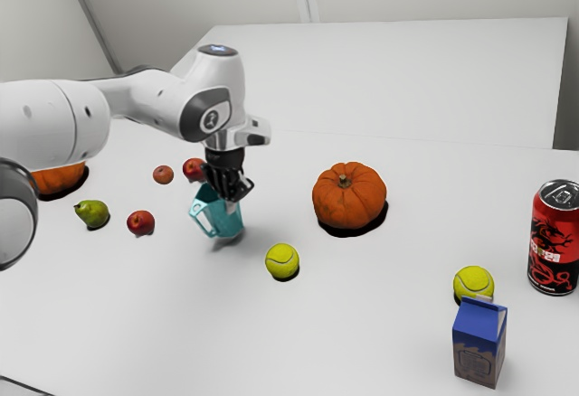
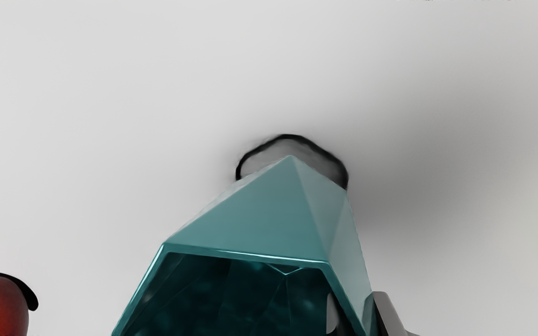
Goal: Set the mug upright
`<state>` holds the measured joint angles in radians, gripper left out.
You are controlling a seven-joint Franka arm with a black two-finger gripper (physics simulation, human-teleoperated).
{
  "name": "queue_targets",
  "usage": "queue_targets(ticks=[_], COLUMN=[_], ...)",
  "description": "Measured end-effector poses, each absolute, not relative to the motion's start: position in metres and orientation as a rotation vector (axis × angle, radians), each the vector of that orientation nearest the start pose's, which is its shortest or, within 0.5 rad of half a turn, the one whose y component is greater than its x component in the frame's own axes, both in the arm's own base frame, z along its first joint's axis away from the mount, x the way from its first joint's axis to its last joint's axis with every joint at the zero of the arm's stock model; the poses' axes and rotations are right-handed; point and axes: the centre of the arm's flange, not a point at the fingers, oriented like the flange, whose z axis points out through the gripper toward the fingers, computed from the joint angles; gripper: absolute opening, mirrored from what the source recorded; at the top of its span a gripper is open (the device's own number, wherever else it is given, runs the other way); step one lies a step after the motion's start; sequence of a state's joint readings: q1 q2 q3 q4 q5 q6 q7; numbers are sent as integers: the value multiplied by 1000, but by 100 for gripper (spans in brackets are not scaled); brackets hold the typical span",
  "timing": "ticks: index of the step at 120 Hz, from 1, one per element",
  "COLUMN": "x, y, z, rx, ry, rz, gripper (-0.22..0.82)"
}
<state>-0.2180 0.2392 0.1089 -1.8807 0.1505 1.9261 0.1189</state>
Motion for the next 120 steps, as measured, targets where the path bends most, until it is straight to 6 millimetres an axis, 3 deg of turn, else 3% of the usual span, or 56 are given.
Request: queue_targets(ticks=[60, 77, 89, 109, 120], x=[589, 589, 589, 588, 588], y=[-81, -82, -84, -85, -81], z=[350, 353, 365, 407, 442], rx=[-2977, -3000, -3028, -3076, -3098], ry=[301, 263, 234, 193, 175], rz=[320, 316, 294, 194, 104], gripper=[-16, 14, 31, 47, 52])
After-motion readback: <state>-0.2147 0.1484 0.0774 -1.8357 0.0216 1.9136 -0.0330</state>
